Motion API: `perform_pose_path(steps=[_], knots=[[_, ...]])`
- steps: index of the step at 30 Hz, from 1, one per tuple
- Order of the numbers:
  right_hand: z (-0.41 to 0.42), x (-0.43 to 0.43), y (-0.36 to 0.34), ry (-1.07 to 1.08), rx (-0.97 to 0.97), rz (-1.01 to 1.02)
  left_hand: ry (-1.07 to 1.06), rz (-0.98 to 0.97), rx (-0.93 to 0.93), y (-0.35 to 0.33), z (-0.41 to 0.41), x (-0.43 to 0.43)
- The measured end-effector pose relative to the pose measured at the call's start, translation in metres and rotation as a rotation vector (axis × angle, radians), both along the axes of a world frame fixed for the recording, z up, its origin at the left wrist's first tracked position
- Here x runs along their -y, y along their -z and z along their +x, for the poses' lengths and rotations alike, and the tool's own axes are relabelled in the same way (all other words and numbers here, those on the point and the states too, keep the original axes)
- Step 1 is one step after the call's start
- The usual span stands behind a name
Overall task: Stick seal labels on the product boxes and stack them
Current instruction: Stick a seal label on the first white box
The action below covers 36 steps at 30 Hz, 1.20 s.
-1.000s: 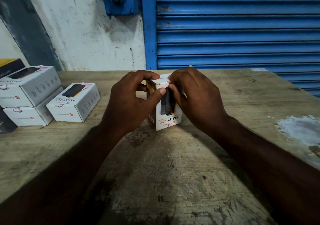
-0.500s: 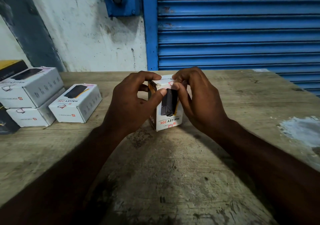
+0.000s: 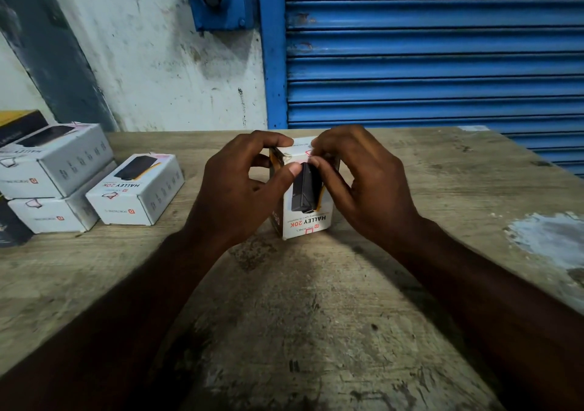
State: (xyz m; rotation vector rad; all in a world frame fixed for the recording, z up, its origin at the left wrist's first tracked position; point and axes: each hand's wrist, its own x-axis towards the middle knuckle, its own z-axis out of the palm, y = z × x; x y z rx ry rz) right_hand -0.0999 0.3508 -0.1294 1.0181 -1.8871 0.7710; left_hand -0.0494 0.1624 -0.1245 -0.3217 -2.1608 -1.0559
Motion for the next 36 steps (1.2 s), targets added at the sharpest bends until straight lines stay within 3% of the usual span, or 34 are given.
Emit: perform_pose_path(steps=[9, 14, 23, 36], knots=[[-0.0004, 0.0014, -0.0003, -0.012, 0.081, 0.012, 0.020, -0.011, 0.000, 0.0002, -0.0007, 0.0016], [0.0009, 0.0029, 0.0008, -0.140, 0.238, -0.167, 0.049, -0.009, 0.003, 0.0008, -0.0011, 0.0034], [0.0012, 0.0017, -0.0020, -0.062, 0.064, -0.062, 0.069, -0.013, 0.005, -0.0006, 0.0006, 0.0018], [0.0004, 0.0048, -0.0009, -0.167, 0.247, -0.207, 0.078, -0.028, 0.004, -0.0011, 0.0008, 0.0033]])
